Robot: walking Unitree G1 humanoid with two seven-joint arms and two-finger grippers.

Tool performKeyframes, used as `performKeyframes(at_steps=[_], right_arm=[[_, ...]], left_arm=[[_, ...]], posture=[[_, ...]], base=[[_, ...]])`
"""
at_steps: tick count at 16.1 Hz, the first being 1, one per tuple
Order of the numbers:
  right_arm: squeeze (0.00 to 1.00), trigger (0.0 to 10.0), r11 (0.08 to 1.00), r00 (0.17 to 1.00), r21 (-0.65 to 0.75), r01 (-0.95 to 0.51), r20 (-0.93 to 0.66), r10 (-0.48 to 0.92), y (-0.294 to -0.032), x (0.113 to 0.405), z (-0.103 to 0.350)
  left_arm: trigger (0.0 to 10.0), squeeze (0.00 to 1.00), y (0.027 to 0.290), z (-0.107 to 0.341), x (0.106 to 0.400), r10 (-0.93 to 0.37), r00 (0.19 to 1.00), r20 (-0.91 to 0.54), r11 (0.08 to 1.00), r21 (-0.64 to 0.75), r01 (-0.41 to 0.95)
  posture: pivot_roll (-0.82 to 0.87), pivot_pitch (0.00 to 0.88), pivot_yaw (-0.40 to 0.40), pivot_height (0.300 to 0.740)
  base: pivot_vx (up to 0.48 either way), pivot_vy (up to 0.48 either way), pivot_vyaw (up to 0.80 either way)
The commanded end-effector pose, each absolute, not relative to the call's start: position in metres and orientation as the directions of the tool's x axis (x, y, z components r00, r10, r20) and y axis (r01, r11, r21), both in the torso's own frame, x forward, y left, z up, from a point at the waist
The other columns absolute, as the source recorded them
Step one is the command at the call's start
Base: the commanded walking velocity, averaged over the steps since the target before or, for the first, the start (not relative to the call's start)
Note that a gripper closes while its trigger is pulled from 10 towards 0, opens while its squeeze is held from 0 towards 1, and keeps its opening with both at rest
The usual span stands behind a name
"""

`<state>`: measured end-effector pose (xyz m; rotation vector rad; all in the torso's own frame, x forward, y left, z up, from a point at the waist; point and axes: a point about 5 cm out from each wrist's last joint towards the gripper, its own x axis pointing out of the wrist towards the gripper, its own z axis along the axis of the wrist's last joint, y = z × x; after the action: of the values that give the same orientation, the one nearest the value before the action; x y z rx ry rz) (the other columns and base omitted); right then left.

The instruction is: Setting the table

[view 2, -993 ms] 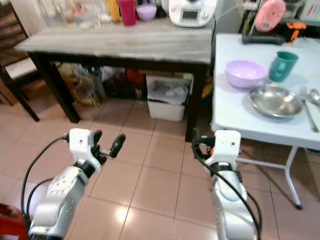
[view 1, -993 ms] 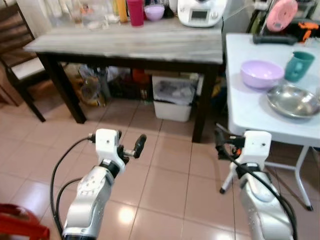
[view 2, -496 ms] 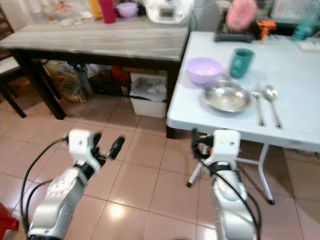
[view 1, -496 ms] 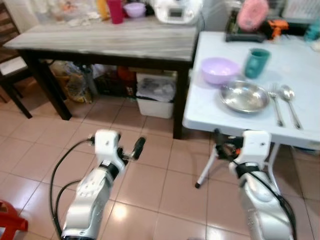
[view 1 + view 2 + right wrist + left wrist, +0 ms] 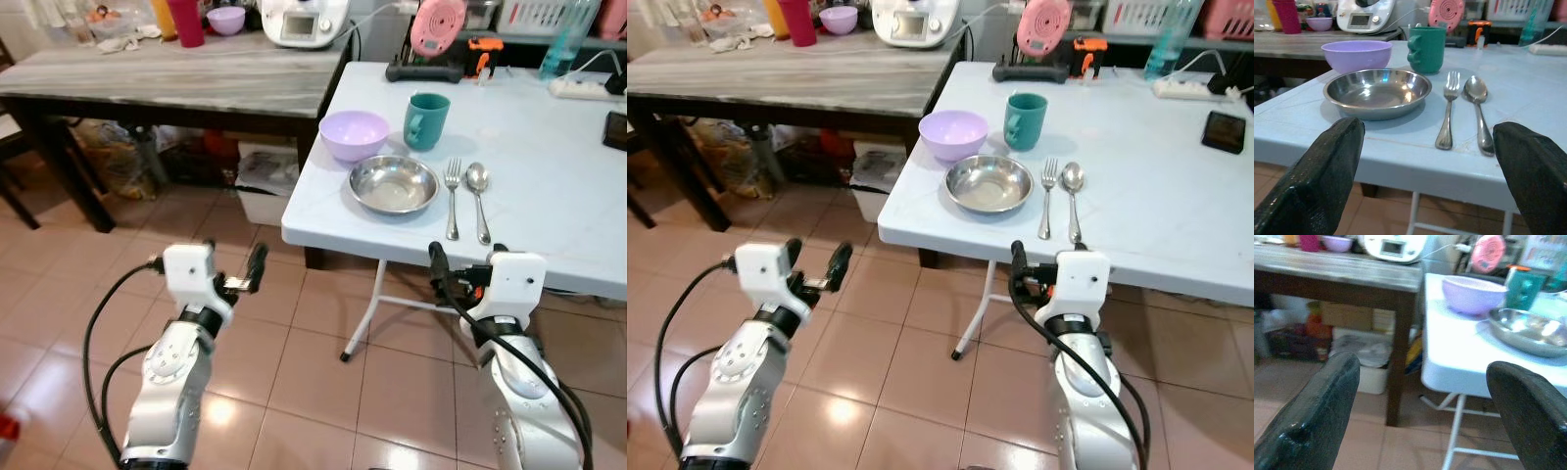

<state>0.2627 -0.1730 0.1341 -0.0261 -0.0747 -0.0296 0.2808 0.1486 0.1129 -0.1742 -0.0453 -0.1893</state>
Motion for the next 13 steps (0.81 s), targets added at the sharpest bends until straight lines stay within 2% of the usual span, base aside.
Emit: performKeyframes(at_steps=[1,3,6,8,12,13], right_arm=[[0.0,10.0,0.999,0.996,-0.012,0.03,0.085,-0.029,-0.1712,0.261,0.1356],[0.0,10.0,0.999,0.995,-0.02,0.033,0.097,-0.031,-0.1687,0.2603,0.1344],[0.0,10.0,0.998,0.992,-0.033,0.05,0.118,-0.046,-0.1695,0.2627,0.1399],[0.0,10.0,1.0,0.995,0.007,0.031,0.098,-0.031,-0.1683,0.2602,0.1369],[0.0,10.0,1.0,0.994,-0.001,0.027,0.105,-0.027,-0.1653,0.2605,0.1383],[0.0,10.0,1.0,0.994,0.002,0.027,0.104,-0.027,-0.1653,0.2605,0.1381]], left_arm=[[10.0,0.0,0.1541,0.1119,0.2787,-0.162,0.985,0.06,0.973,-0.154,0.169],[10.0,0.0,0.1553,0.1099,0.2777,-0.138,0.986,0.088,0.98,-0.134,0.149],[10.0,0.0,0.1518,0.1134,0.281,-0.185,0.979,0.089,0.967,-0.163,0.197],[10.0,0.0,0.152,0.111,0.2779,-0.185,0.979,0.083,0.966,-0.167,0.197],[10.0,0.0,0.1464,0.1134,0.278,-0.216,0.971,0.102,0.957,-0.175,0.231],[10.0,0.0,0.1459,0.1134,0.2778,-0.221,0.97,0.101,0.955,-0.177,0.236]], posture=[[-0.16,0.081,0.078,0.74],[-0.17,0.073,0.078,0.74],[-0.17,0.075,0.079,0.74],[-0.17,0.081,0.081,0.74],[-0.17,0.088,0.083,0.74],[-0.17,0.088,0.083,0.74]], base=[[0.0,0.0,0.0],[0.0,0.0,0.0],[0.0,0.0,0.0],[0.0,0.0,0.0],[0.237,0.0,-0.72],[0.341,0.0,0.0]])
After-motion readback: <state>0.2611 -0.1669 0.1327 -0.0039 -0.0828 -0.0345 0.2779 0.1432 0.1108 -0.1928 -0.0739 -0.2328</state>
